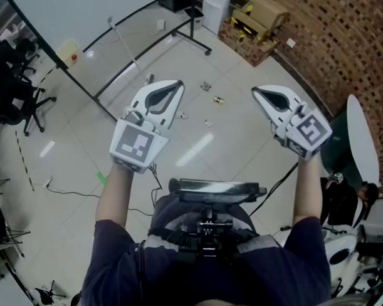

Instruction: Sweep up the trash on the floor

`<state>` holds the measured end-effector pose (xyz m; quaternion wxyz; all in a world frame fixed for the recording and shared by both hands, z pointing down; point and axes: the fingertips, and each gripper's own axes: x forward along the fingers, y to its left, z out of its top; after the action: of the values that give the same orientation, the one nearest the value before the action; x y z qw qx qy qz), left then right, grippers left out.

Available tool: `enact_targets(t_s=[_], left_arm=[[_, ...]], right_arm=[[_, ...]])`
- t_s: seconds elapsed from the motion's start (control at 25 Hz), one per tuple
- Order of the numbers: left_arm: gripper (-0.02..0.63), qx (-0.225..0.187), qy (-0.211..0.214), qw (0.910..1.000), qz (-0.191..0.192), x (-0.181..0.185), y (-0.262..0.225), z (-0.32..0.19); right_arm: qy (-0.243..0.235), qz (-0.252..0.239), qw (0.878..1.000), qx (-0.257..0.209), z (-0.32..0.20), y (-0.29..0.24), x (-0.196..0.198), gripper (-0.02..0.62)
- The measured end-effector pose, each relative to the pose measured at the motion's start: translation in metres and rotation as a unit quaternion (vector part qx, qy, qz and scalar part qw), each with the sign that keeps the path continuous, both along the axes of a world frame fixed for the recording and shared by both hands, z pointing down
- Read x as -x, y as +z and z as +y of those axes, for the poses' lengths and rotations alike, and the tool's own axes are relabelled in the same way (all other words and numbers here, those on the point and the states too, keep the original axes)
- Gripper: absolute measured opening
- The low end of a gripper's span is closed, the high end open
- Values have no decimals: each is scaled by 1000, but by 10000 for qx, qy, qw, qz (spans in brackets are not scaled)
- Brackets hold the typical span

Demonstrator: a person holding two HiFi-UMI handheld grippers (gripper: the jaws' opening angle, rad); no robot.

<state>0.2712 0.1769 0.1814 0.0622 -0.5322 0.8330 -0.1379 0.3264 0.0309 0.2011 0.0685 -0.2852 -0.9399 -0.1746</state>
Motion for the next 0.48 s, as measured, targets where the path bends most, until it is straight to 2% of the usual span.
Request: enact_targets(t_s=[0.2,0.32,0.4,0.48], left_arm=[[5,110,-358,9993,91,28,15,65],[5,56,-761,9971,51,56,11,104],[5,-32,-1087,9941,-10,76,4,129],[5,-96,-1272,9918,55,85,2,150]], right_arm=[[-344,343,9981,-383,66,29,39,18],[-814,321,9946,-549,108,32,81,18],[-1112,309,9924,-431,136,27,112,18],[-1197,391,9918,-232,162,22,128,18]])
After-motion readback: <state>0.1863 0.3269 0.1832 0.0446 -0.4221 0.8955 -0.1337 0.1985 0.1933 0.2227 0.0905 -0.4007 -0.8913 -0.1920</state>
